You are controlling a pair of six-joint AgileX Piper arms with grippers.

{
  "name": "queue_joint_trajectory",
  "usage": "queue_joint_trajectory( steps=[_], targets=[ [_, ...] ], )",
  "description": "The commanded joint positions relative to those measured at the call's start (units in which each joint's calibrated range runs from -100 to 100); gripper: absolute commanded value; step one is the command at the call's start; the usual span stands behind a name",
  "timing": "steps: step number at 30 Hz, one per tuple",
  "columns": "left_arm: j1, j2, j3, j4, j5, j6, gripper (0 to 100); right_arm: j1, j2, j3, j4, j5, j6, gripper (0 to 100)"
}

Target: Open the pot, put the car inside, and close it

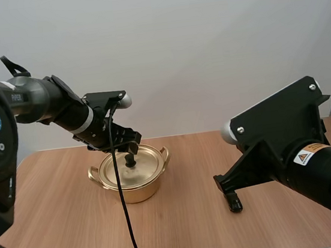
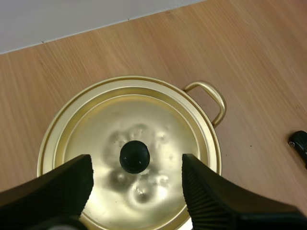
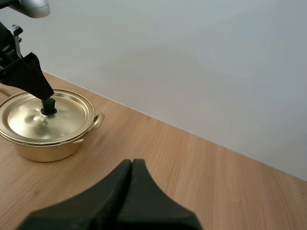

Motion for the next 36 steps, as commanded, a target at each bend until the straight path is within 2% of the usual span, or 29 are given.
queue_joint_trajectory(
  steps=[1, 11, 14, 16, 22, 25, 30, 32, 34, 36],
  targets=[
    [-0.05, 0.1, 0.0, -0.1, -1.6, -0.1, 88, -0.1, 0.0, 0.0, 0.0, 0.1, 0.0, 0],
    [-0.58, 4.8, 0.0, -0.1, -3.4, 0.5, 88, -0.7, 0.0, 0.0, 0.0, 0.1, 0.0, 0],
    [-1.13, 5.7, 0.0, -0.2, -4.8, 0.5, 83, -0.8, 0.0, 0.0, 0.0, 0.1, 0.0, 0],
    [-1.21, 6.0, 0.0, 0.1, -7.3, 0.5, 70, -0.8, 0.0, 0.0, 0.0, 0.1, 0.0, 0],
    [-1.21, 6.0, 0.0, 0.5, -7.9, 2.0, 15, -0.8, 0.0, 0.0, 0.0, 0.2, 0.0, 0],
    [-1.21, 6.0, 0.0, 1.1, -7.9, 2.0, 3, -0.8, 0.0, 0.0, 0.0, 0.2, 0.0, 0],
    [-1.21, 6.0, 0.0, 1.0, -7.4, 2.1, 4, -0.8, 0.0, 0.0, 0.0, 0.2, 0.0, 0],
    [-1.21, 6.0, 0.0, 1.0, -7.2, 2.2, 14, -0.8, 0.0, 0.0, 0.0, 0.2, 0.0, 0],
    [-1.21, 6.0, 0.0, 0.8, -7.2, 2.2, 37, -0.8, 0.0, 0.0, 0.0, 0.2, 0.0, 0],
    [-1.21, 6.0, 0.0, 0.8, -7.2, 2.2, 67, -0.8, 0.0, 0.0, 0.0, 0.4, 0.0, 0]
  ],
)
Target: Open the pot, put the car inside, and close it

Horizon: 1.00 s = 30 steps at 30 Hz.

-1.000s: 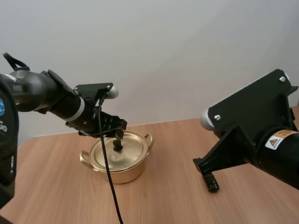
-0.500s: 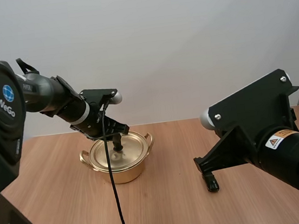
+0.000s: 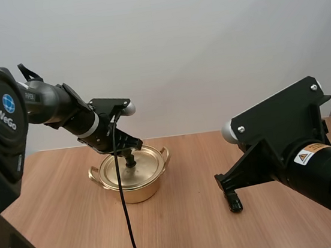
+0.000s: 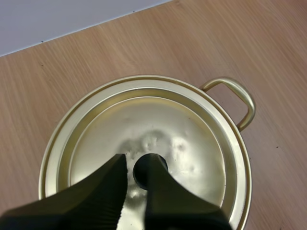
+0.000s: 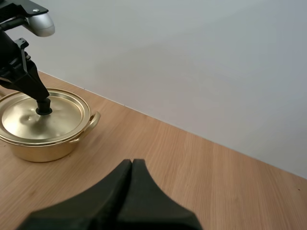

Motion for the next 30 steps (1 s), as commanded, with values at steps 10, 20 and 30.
queue_joint_trajectory(
  steps=[10, 20, 30],
  targets=[
    [-0.25, 0.2, 0.0, -0.6, -0.9, 0.1, 75, -0.1, 0.0, 0.0, 0.0, 0.1, 0.0, 0],
    [-0.25, 5.6, 0.0, -0.7, -1.6, 0.2, 74, -0.4, 0.0, 0.0, 0.0, 0.1, -0.1, 0],
    [-0.25, 2.0, -0.2, -1.6, -1.1, 2.5, 0, -0.4, 0.1, 1.0, 0.0, -1.1, -0.3, 0]
  ],
)
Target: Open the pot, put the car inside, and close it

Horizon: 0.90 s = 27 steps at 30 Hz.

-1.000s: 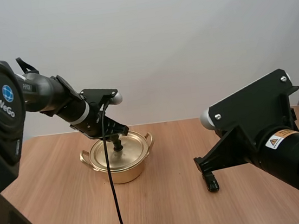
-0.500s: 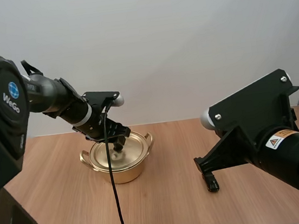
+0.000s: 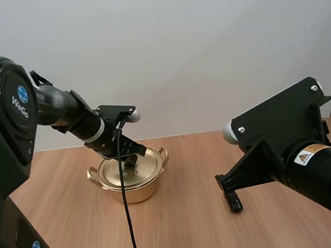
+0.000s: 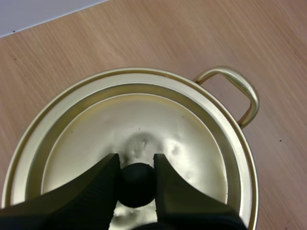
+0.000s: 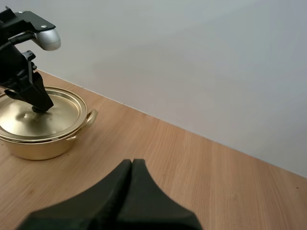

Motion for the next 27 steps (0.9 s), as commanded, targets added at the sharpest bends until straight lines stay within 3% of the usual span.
queue_joint_trajectory(
  steps=[1, 7, 12, 13, 17, 19, 23, 27],
  targets=[
    [-0.01, -3.3, -0.3, -1.3, 0.3, 0.0, 0, 0.0, 0.1, 0.8, 0.0, -1.8, 0.0, 0],
    [0.07, -21.3, -3.8, -9.0, 4.7, -0.1, 0, 0.0, 6.7, 4.9, -1.5, -13.4, 0.0, 0],
    [0.07, -39.6, -5.4, -14.0, -3.0, -0.3, 0, -0.6, 15.3, 3.0, -1.6, -12.9, 0.0, 0],
    [0.07, -43.0, -5.6, -14.5, -4.3, -0.3, 0, -0.7, 17.8, 2.3, -1.6, -12.0, 0.1, 6],
    [0.6, -52.5, -7.0, -14.4, -3.6, -1.8, 0, -0.7, 26.6, 0.5, -1.6, -8.8, 0.6, 61],
    [1.41, -55.2, -7.2, -14.4, -1.9, -2.3, 0, -0.7, 30.8, 0.2, -1.6, -8.6, 1.2, 79],
    [2.73, -57.9, -7.2, -14.3, 0.0, -2.6, 0, -0.7, 38.2, -1.0, -1.6, -8.2, 1.3, 80],
    [2.89, -58.2, -7.2, -14.3, 2.2, -3.8, 0, -0.7, 43.0, -2.0, -1.6, -8.2, 1.5, 79]
  ],
)
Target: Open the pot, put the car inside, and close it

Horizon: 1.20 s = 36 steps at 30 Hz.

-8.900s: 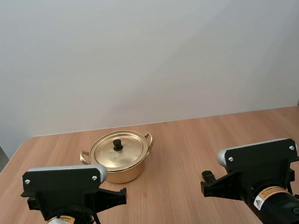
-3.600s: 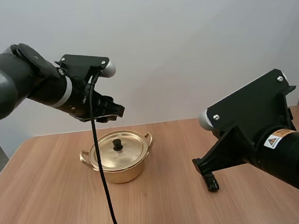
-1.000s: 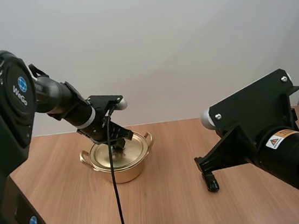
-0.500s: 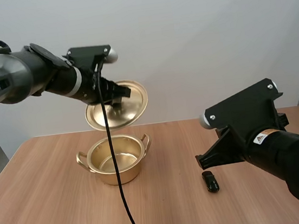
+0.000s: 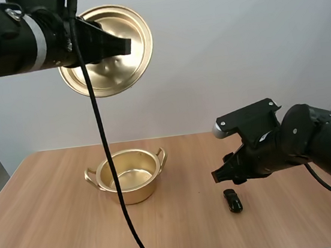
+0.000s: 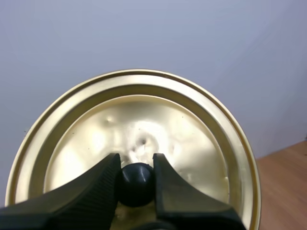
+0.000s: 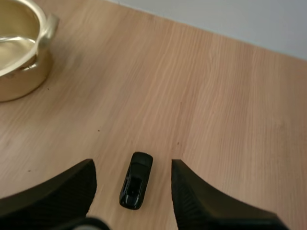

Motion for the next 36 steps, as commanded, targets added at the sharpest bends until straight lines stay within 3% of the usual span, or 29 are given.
queue_joint_trajectory(
  steps=[1, 10, 16, 19, 36],
  targets=[
    [0.02, -8.2, -0.1, 0.0, 0.9, -0.8, 0, 0.0, 4.3, -0.1, 0.0, -0.2, 0.1, 79],
    [0.02, -8.2, -0.1, 0.0, 3.0, -1.3, 0, 0.0, 11.3, -0.1, 0.0, -0.8, -3.0, 79],
    [0.02, -8.2, -0.1, 0.0, 3.8, -1.3, 0, 0.0, 12.7, -0.1, 4.6, -1.2, -8.2, 77],
    [0.02, -8.2, -0.1, 0.0, 4.0, -1.3, 0, 0.0, 14.5, -0.1, 4.8, -2.1, -8.6, 74],
    [0.02, -8.2, -0.1, 0.0, 5.3, -1.3, 0, 0.0, 25.7, -0.1, 4.8, -12.1, -11.6, 74]
  ],
)
